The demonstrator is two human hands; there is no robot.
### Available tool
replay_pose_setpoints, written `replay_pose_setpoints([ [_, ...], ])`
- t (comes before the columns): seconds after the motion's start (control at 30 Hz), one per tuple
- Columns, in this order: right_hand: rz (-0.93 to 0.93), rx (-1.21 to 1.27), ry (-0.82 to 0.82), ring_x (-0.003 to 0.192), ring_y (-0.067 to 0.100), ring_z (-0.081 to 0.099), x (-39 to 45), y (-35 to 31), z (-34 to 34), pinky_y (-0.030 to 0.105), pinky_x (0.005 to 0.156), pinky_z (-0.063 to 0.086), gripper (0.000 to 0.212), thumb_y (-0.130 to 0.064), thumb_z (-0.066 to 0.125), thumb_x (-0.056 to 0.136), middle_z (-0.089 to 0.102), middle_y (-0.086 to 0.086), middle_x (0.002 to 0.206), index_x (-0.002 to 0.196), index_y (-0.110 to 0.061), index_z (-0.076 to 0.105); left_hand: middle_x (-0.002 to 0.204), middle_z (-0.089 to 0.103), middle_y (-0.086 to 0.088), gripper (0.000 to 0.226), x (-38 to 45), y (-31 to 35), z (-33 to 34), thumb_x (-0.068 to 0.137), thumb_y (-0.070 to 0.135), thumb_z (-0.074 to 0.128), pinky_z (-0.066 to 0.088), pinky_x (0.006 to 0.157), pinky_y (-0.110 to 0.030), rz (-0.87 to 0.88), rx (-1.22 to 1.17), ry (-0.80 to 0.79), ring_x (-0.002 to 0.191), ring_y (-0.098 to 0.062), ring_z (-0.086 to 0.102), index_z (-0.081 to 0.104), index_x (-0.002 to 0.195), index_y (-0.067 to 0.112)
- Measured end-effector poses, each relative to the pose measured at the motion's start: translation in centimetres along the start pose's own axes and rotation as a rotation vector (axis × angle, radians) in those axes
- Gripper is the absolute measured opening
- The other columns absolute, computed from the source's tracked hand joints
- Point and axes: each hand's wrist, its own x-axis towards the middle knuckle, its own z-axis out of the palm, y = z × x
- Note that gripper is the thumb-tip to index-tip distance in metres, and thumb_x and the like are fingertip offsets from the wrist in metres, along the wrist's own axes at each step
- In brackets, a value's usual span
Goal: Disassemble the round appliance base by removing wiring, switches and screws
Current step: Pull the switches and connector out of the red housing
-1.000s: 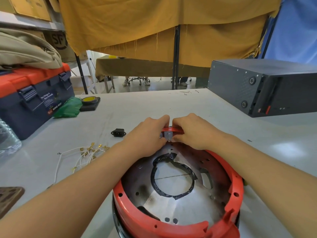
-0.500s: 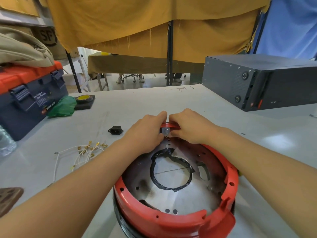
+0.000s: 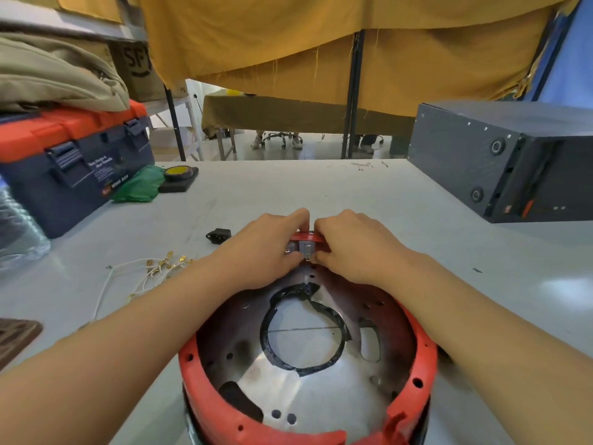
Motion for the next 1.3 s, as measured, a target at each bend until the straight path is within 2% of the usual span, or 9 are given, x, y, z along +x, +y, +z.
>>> replay_pose_setpoints([
  [0.17, 0.006, 0.007, -0.013, 0.071, 0.026, 0.042, 0.1, 0.1, 0.1, 0.033, 0.052, 0.025, 0.016, -0.032, 0.054, 0.091, 0.033, -0.004, 0.069, 0.085, -0.020, 0.045, 0.082, 0.058, -0.003, 0.021, 0.0, 0.0, 0.1, 0.086, 0.024, 0.057, 0.044, 0.064, -0.038, -0.019, 0.015, -0.006, 0.074, -0.024, 0.053, 0.036, 0.091, 0.025],
  [0.33, 0.040, 0.050, -0.011, 0.073, 0.026, 0.046, 0.0, 0.0, -0.1, 0.032, 0.059, 0.031, 0.014, -0.032, 0.058, 0.091, 0.044, 0.001, 0.079, 0.094, -0.018, 0.057, 0.081, 0.057, -0.003, 0.023, 0.1, 0.0, 0.1, 0.087, 0.023, 0.055, 0.042, 0.061, -0.036, -0.005, 0.027, -0.024, 0.073, -0.024, 0.053, 0.033, 0.089, 0.027],
  [0.57, 0.052, 0.076, -0.048, 0.073, 0.025, 0.049, 0.1, -0.1, -0.5, 0.031, 0.054, 0.031, 0.018, -0.032, 0.061, 0.090, 0.045, 0.001, 0.078, 0.082, -0.022, 0.049, 0.082, 0.056, -0.003, 0.026, 0.5, -0.1, -0.1, 0.087, 0.023, 0.057, 0.041, 0.060, -0.035, -0.009, 0.037, -0.051, 0.072, -0.024, 0.052, 0.031, 0.090, 0.027],
  [0.7, 0.044, 0.028, -0.064, 0.077, 0.026, 0.047, 0.5, -0.3, -0.6, 0.032, 0.062, 0.034, 0.016, -0.032, 0.055, 0.093, 0.048, 0.004, 0.087, 0.097, -0.017, 0.058, 0.082, 0.055, -0.005, 0.023, 0.9, -0.1, 0.2, 0.088, 0.022, 0.052, 0.045, 0.064, -0.042, -0.003, 0.086, -0.040, 0.073, -0.029, 0.053, 0.031, 0.093, 0.022],
  [0.9, 0.055, 0.031, -0.030, 0.071, 0.026, 0.042, 0.3, -0.2, -0.3, 0.032, 0.050, 0.024, 0.020, -0.034, 0.054, 0.093, 0.034, -0.004, 0.068, 0.080, -0.022, 0.044, 0.084, 0.057, -0.007, 0.019, 1.0, -0.2, 0.3, 0.087, 0.021, 0.052, 0.047, 0.068, -0.045, -0.014, 0.047, -0.022, 0.075, -0.030, 0.053, 0.037, 0.098, 0.017],
  [1.03, 0.059, 0.042, -0.007, 0.070, 0.025, 0.043, 0.3, -0.1, -0.2, 0.032, 0.051, 0.025, 0.019, -0.035, 0.056, 0.092, 0.037, -0.004, 0.068, 0.080, -0.022, 0.047, 0.080, 0.058, -0.006, 0.019, 0.9, -0.2, 0.2, 0.086, 0.023, 0.055, 0.047, 0.066, -0.042, -0.027, -0.007, -0.016, 0.074, -0.028, 0.055, 0.041, 0.098, 0.018],
  [1.13, 0.065, 0.051, -0.008, 0.073, 0.026, 0.047, 0.2, -0.1, -0.1, 0.032, 0.057, 0.030, 0.016, -0.035, 0.056, 0.091, 0.046, 0.002, 0.077, 0.083, -0.022, 0.050, 0.078, 0.061, -0.004, 0.022, 0.9, -0.4, 0.0, 0.084, 0.026, 0.059, 0.049, 0.067, -0.039, -0.066, -0.095, -0.030, 0.073, -0.026, 0.056, 0.044, 0.099, 0.021],
  [1.3, 0.051, 0.086, -0.002, 0.080, 0.028, 0.055, 0.1, 0.1, -0.1, 0.033, 0.062, 0.039, 0.014, -0.032, 0.058, 0.090, 0.057, 0.006, 0.088, 0.091, -0.019, 0.057, 0.082, 0.066, 0.003, 0.027, 0.8, -0.6, -0.2, 0.079, 0.031, 0.067, 0.041, 0.059, -0.019, -0.100, -0.212, -0.025, 0.071, -0.008, 0.057, 0.050, 0.099, 0.022],
])
